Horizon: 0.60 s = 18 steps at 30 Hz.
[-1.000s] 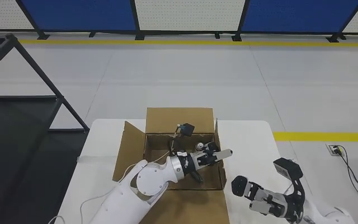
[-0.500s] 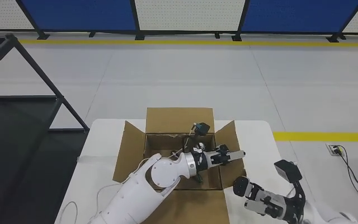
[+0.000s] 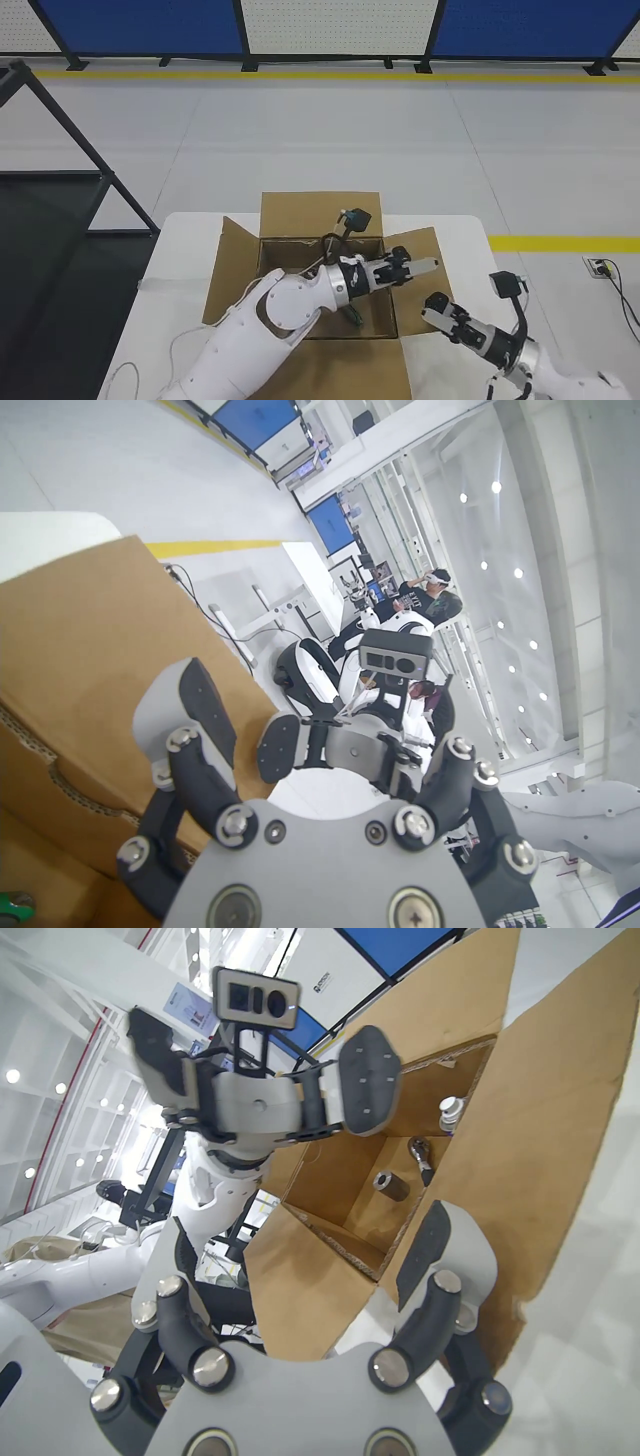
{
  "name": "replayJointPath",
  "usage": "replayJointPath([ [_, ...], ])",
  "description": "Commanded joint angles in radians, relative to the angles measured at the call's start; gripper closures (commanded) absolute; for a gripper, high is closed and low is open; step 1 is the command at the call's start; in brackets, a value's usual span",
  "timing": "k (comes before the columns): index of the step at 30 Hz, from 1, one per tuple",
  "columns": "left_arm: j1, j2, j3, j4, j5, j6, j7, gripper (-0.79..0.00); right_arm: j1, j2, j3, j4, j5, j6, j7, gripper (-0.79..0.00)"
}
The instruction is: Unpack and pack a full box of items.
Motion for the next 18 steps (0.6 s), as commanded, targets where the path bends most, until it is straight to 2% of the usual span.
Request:
replayJointPath([
  [1, 0.044, 0.020, -0.058, -0.074, 0.046, 0.011, 0.013, -0.785, 0.026, -0.001, -0.018, 0.018, -0.010, 0.021, -0.009, -0.785],
  [4, 0.150, 0.060, -0.175, -0.226, 0.127, 0.050, 0.013, -0.785, 0.067, -0.004, -0.049, 0.053, -0.027, 0.043, -0.022, -0.785],
  [11, 0.482, 0.134, -0.487, -0.614, 0.246, 0.125, 0.002, -0.785, 0.142, -0.009, -0.096, 0.136, -0.039, 0.068, -0.034, -0.785],
  [18, 0.714, 0.160, -0.721, -0.839, 0.286, 0.126, 0.083, -0.785, 0.160, -0.008, -0.111, 0.160, -0.055, 0.089, -0.020, -0.785],
])
